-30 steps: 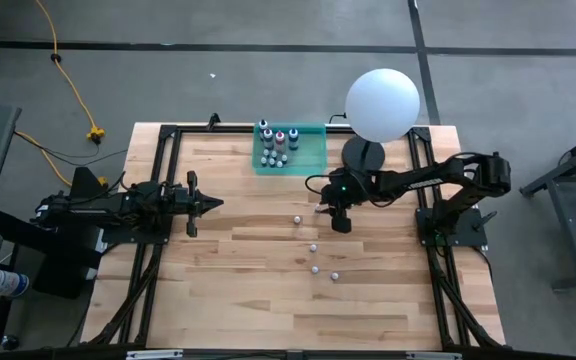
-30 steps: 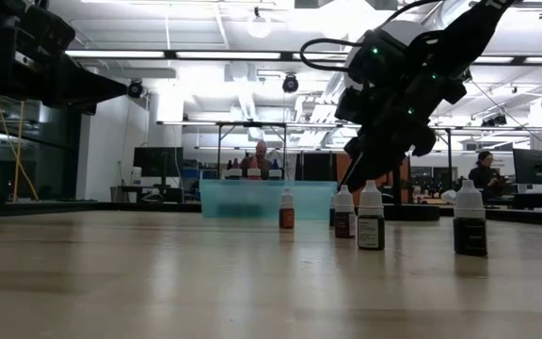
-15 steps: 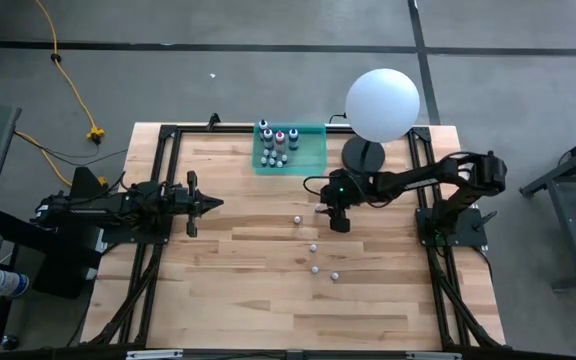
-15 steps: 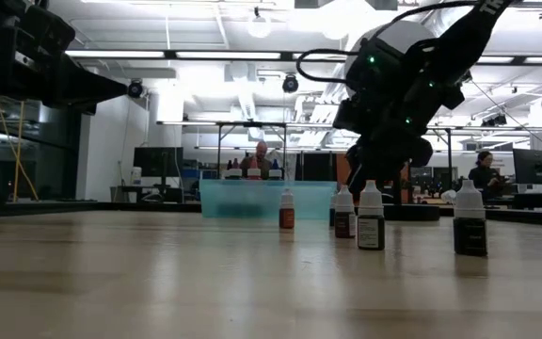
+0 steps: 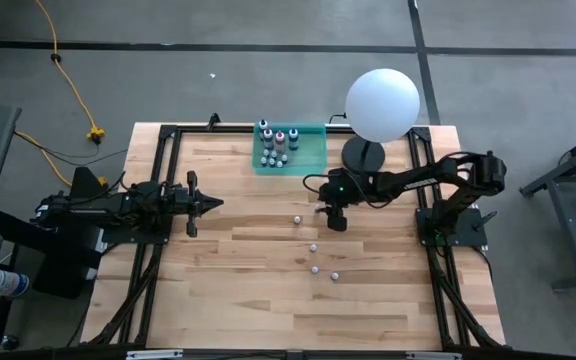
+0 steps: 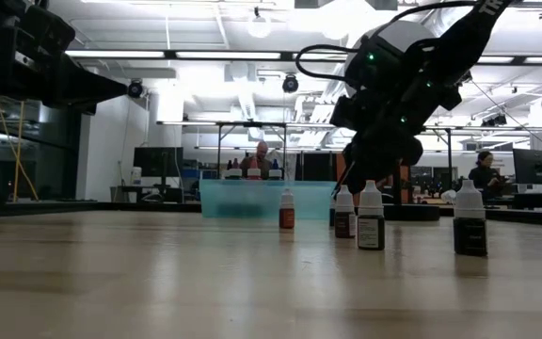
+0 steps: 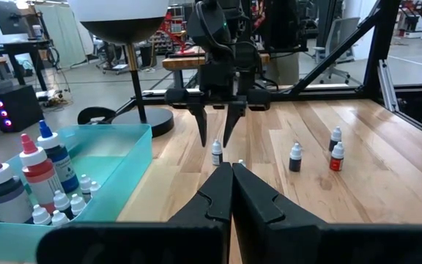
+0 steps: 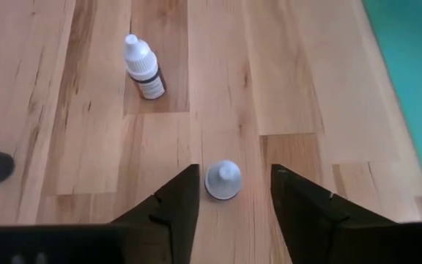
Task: Pick & Place food coloring
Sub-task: Put the small red food coloring bottle into the bin
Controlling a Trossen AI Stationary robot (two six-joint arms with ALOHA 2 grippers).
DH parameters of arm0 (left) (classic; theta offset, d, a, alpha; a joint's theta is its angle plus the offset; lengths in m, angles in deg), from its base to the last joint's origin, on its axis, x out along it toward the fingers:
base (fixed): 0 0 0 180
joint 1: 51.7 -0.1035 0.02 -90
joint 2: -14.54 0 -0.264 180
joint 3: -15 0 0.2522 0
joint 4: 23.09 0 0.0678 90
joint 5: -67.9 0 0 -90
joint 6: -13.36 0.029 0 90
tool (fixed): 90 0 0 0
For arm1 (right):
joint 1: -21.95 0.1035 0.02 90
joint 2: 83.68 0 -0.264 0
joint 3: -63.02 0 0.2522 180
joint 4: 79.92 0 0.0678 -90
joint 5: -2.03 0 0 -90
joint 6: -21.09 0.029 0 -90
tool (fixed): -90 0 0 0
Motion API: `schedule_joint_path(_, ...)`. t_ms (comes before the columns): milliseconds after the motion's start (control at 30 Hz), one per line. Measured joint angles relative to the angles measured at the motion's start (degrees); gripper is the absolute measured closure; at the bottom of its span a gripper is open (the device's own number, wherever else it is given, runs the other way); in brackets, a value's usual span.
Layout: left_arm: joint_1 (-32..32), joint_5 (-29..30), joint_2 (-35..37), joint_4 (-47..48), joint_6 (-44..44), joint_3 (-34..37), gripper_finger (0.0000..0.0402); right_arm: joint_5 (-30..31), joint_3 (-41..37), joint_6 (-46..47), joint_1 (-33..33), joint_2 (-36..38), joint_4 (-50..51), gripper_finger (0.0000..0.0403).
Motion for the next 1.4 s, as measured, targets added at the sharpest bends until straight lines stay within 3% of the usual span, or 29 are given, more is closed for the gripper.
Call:
schedule_joint_path(333, 0.0, 0.0, 0.0, 0.0, 0.0, 0.0, 0.0401, -1.1, 0.0, -1.2, 0.0, 0.0, 0.0, 0.0309)
schedule_joint_path(733, 0.0, 0.0, 0.0, 0.0, 0.0, 0.0, 0.0401, -1.2, 0.0, -1.2, 0.0, 0.1, 0.4, 0.0356)
schedule_joint_path(1200, 0.0, 0.0, 0.0, 0.0, 0.0, 0.0, 0.0401, -1.1, 0.2, 2.4, 0.0, 0.2, -0.2, 0.0363)
schedule_joint_path(1400, 0.0, 0.0, 0.0, 0.0, 0.0, 0.0, 0.0401, -1.1, 4.4, 3.3, 0.0, 0.3, 2.3, 0.0363)
